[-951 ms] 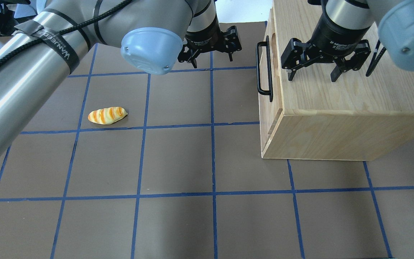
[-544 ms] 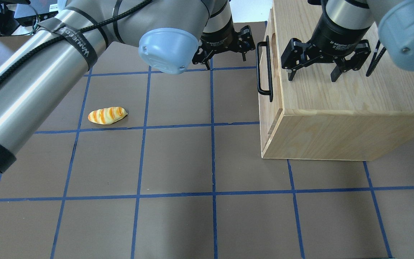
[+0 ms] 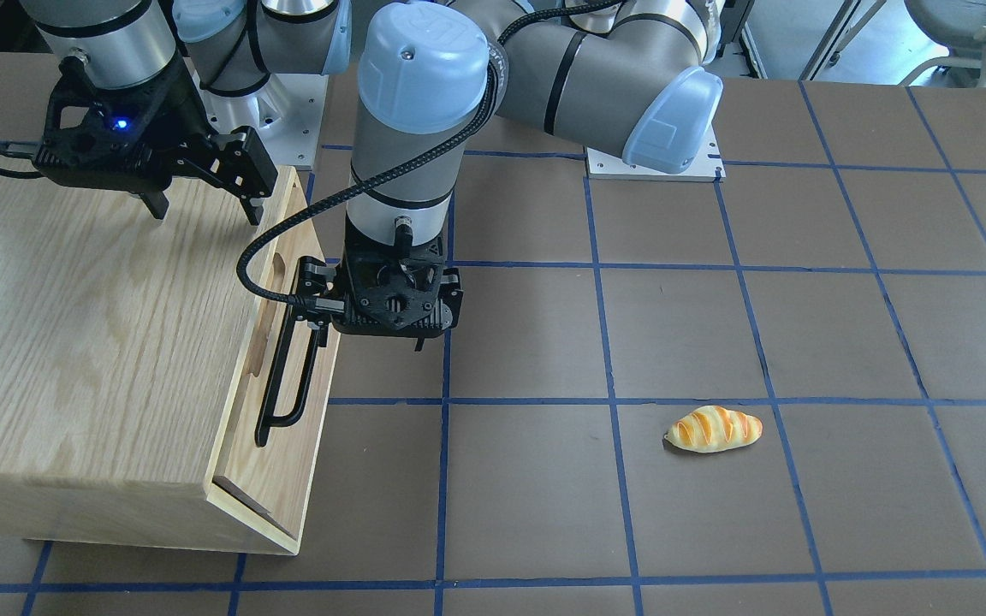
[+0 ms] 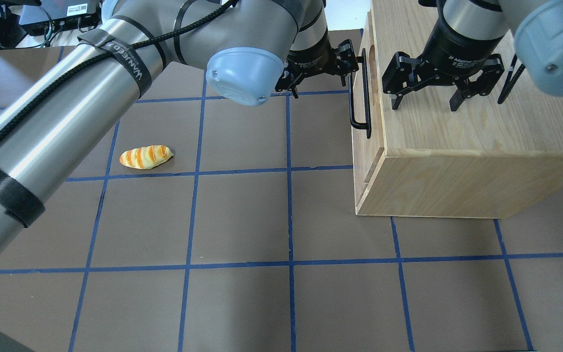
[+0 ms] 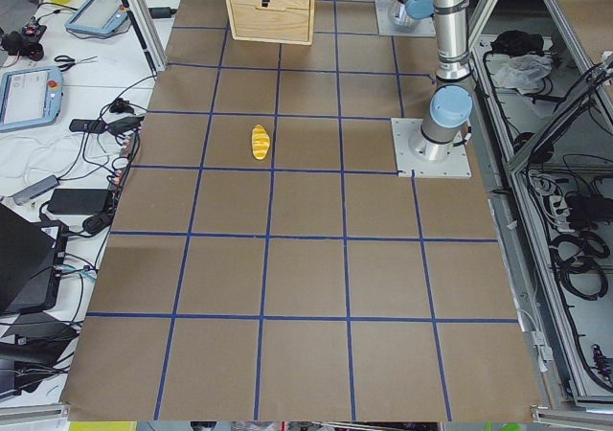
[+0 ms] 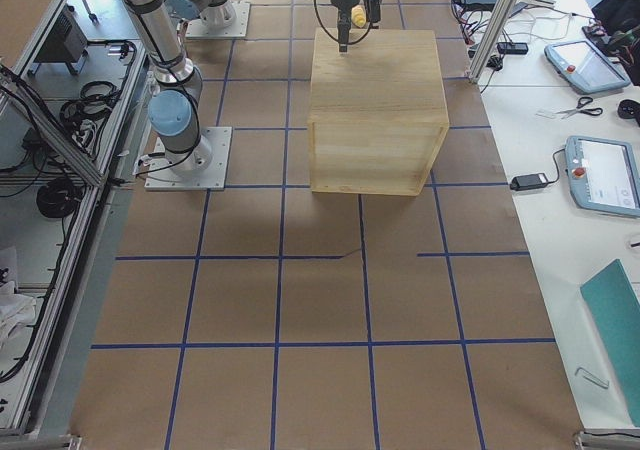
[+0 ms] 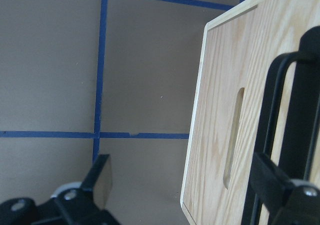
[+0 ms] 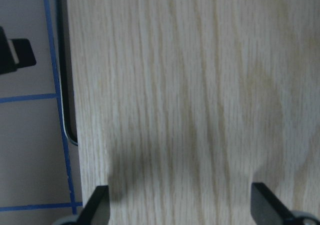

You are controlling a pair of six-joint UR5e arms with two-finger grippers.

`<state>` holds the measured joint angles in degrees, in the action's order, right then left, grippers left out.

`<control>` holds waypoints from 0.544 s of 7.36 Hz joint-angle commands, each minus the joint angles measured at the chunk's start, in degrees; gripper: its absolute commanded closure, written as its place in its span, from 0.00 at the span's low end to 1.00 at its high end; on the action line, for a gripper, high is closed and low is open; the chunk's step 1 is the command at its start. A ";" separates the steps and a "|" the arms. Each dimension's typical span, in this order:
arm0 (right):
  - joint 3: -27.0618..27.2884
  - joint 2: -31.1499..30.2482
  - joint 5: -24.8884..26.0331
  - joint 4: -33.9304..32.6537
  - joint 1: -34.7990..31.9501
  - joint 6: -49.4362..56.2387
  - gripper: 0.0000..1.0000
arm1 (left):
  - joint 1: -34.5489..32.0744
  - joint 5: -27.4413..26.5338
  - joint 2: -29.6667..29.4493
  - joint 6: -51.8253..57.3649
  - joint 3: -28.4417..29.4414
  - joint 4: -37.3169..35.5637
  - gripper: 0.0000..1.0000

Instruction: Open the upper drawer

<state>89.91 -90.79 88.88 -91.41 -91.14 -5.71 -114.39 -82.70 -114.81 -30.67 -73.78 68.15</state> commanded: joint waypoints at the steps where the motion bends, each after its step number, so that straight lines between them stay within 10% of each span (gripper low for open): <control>1: 0.00 0.00 -0.02 0.00 0.00 0.00 0.00 | -1.27 -0.01 -0.59 -0.88 0.04 -0.13 0.00; 4: 0.00 0.00 0.06 0.00 0.00 0.00 0.00 | -1.72 1.40 -0.68 -1.76 0.04 -0.65 0.00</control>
<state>89.91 -90.79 88.90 -91.41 -91.14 -5.71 -115.99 -81.72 -115.42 -32.29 -73.74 67.82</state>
